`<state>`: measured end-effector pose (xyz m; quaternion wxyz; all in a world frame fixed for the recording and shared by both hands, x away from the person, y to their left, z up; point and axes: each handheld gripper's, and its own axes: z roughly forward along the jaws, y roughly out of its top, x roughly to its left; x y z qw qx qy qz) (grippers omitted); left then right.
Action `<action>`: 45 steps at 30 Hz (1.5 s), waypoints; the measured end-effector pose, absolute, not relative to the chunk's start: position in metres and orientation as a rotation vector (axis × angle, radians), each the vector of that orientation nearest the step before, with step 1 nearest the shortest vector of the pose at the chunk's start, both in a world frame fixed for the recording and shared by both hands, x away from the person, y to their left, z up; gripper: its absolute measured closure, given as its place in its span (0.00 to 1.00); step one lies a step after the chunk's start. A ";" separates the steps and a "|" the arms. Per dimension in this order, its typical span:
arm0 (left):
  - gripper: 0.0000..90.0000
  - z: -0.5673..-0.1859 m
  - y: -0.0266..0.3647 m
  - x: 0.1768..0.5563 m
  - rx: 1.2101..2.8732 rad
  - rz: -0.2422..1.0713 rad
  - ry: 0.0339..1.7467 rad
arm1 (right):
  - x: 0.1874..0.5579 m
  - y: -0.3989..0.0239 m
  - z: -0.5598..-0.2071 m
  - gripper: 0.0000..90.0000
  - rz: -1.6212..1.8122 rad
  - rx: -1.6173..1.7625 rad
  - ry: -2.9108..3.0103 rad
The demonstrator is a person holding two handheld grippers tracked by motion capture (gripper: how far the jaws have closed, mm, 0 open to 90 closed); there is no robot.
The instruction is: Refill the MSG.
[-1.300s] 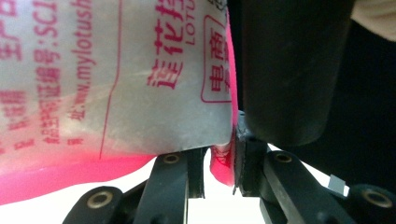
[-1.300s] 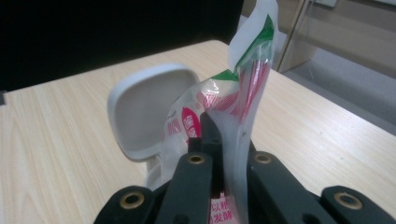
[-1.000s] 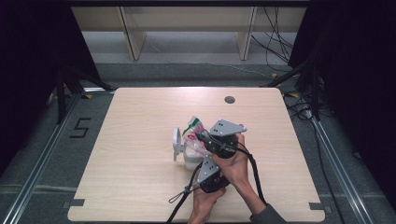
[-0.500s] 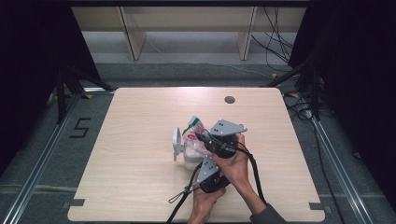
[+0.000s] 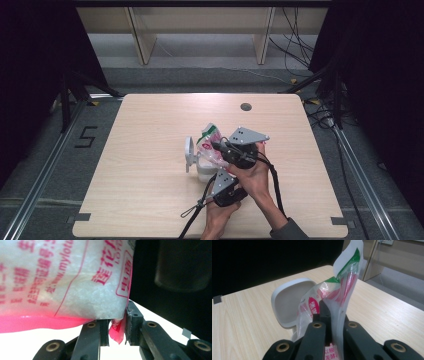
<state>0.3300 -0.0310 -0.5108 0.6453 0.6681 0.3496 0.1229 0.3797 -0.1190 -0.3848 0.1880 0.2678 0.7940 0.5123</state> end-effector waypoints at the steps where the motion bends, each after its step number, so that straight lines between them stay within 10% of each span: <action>1: 0.84 -0.511 -0.031 0.330 1.526 0.284 0.800 | 0.380 -0.119 -0.385 1.00 1.450 0.752 2.227; 18: 0.76 -0.518 -0.031 0.335 1.587 0.246 0.807 | 0.373 -0.156 -0.374 1.00 1.596 0.777 2.171; 45: 0.38 -0.508 -0.008 0.326 1.688 0.243 0.840 | 0.365 -0.215 -0.383 1.00 1.781 0.904 2.055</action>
